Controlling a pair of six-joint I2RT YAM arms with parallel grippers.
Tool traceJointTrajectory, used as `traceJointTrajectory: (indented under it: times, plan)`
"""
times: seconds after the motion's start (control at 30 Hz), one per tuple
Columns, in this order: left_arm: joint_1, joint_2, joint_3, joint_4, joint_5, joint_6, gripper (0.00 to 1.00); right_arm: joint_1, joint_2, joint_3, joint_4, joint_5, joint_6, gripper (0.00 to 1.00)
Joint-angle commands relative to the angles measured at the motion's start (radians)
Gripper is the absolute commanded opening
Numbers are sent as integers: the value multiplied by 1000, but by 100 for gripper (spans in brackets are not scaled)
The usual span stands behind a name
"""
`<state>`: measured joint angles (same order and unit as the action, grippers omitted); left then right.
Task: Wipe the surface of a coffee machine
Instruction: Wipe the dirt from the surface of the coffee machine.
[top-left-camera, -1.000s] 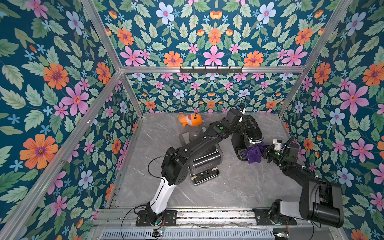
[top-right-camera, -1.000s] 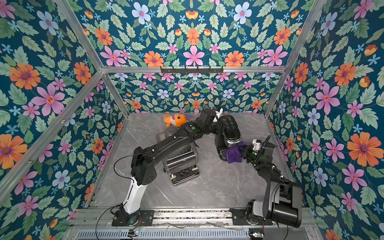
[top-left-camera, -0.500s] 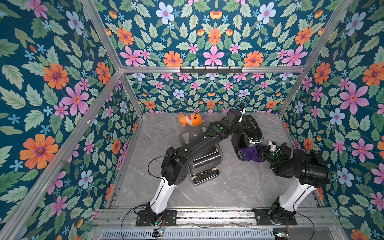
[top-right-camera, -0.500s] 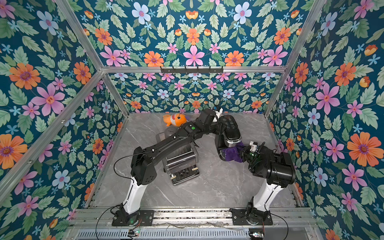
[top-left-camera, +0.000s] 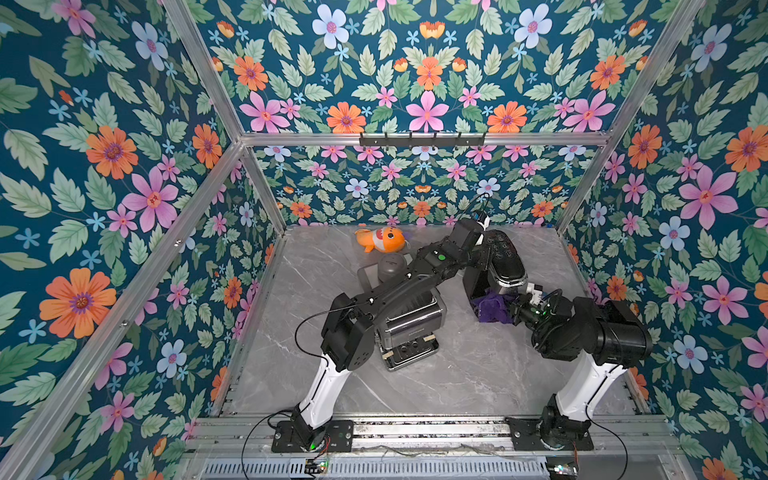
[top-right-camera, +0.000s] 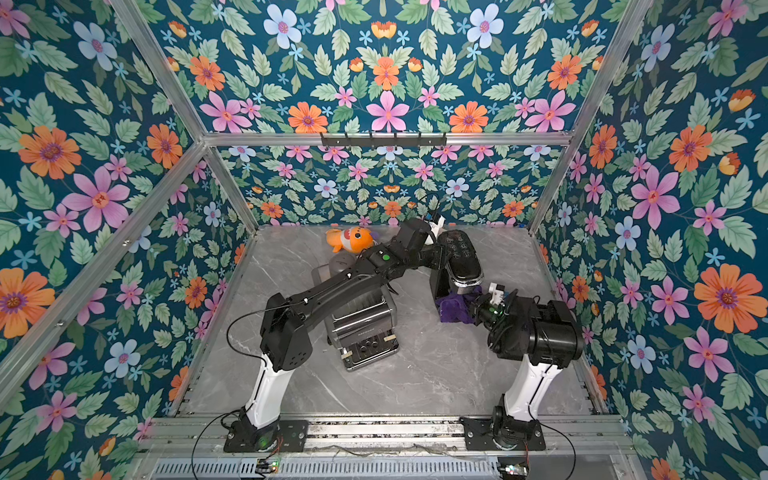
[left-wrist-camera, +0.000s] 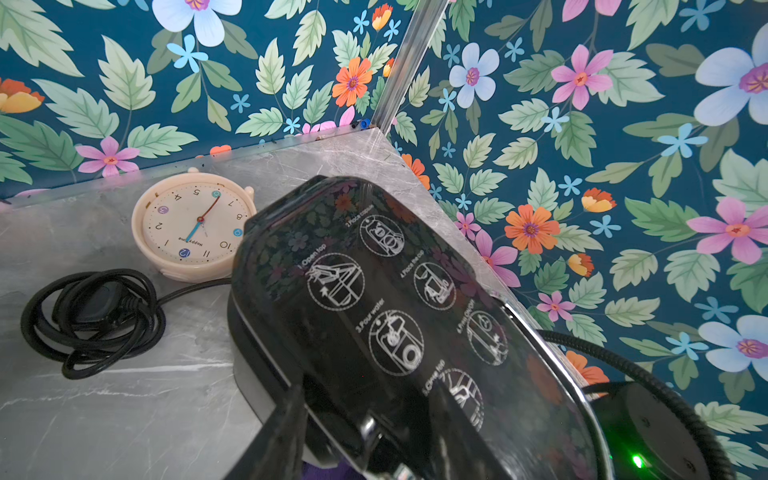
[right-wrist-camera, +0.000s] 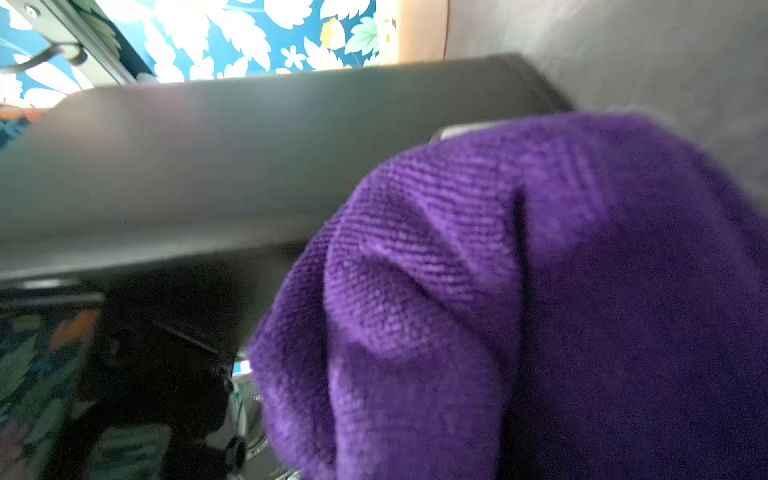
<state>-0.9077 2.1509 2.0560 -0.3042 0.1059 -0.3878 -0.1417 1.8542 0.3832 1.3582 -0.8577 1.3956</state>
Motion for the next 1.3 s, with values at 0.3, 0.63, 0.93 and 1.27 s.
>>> traceJointTrajectory:
  times: [0.3, 0.63, 0.93, 1.27]
  plan:
    - [-2, 8, -17, -98, 43, 10, 48, 70, 48, -52, 63, 28, 17, 0]
    - [-2, -18, -32, -101, 36, 24, 48, 4, 31, -110, 16, 28, 0, 0]
    - [-1, -47, -25, -92, 47, 23, 48, 3, -385, -129, -568, 118, -234, 0]
    - [-2, -106, -45, -72, 58, 19, 48, 4, -1007, 6, -1491, 321, -538, 0]
